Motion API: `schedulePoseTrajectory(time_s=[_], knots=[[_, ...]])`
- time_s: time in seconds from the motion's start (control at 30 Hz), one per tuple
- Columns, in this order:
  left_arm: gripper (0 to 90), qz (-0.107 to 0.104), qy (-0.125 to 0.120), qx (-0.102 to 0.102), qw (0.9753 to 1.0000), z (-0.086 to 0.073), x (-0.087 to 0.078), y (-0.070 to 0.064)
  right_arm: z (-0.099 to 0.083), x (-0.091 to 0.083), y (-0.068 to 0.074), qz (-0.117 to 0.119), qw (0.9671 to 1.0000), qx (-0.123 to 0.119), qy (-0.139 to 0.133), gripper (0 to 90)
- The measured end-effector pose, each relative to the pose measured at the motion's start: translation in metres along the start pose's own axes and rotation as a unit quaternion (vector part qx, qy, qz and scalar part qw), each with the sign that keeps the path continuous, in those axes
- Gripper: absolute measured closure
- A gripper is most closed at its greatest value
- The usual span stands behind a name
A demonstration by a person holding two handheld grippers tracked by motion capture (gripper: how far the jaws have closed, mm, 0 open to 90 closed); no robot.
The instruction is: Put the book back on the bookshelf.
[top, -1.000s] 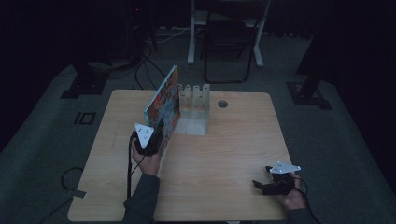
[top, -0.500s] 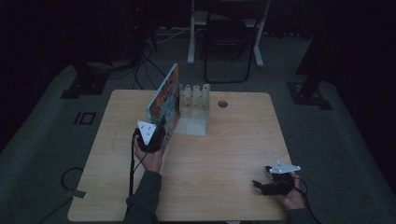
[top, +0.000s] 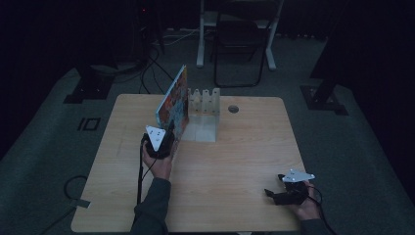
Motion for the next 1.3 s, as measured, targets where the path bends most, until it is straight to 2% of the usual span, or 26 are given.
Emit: schedulePoseTrajectory(time_s=[0.1, 0.27, 0.67, 0.87, 1.0, 1.3], knots=[[80.8, -0.002, -0.003, 0.002, 1.0000, -0.0011, 0.0008, -0.0015, 0.0001, 0.0001, -0.0001, 0.000, 1.0000, 0.000, -0.001, 13.2], [80.8, 0.006, -0.002, 0.008, 0.9999, -0.0036, 0.0026, -0.0030, 0.0001, 0.0000, -0.0001, 0.000, 1.0000, -0.001, 0.000, 13.2], [80.8, 0.015, -0.007, 0.007, 0.9998, -0.0039, 0.0031, 0.0017, 0.0001, 0.0001, -0.0001, 0.000, 1.0000, -0.001, 0.000, 13.2], [80.7, 0.014, -0.010, 0.002, 0.9998, -0.0046, 0.0045, 0.0020, 0.0000, 0.0000, 0.0000, 0.000, 1.0000, -0.001, 0.000, 13.2], [80.8, 0.013, -0.011, 0.010, 0.9998, -0.0051, 0.0046, 0.0007, 0.0000, 0.0000, 0.0002, 0.000, 1.0000, -0.001, 0.000, 13.2], [80.7, 0.010, -0.009, 0.010, 0.9999, -0.0094, 0.0019, 0.0018, -0.0002, -0.0002, 0.0006, 0.000, 1.0000, 0.000, 0.000, 13.2]])
Point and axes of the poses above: each handheld gripper's, and its own axes: x roughly forward along the jaws, z roughly out of its top, y roughly to its left, the point moved 9 cm from there along x, roughly forward along the jaws, and after that the axes turned 4 degrees about z, right-handed, at the moved point
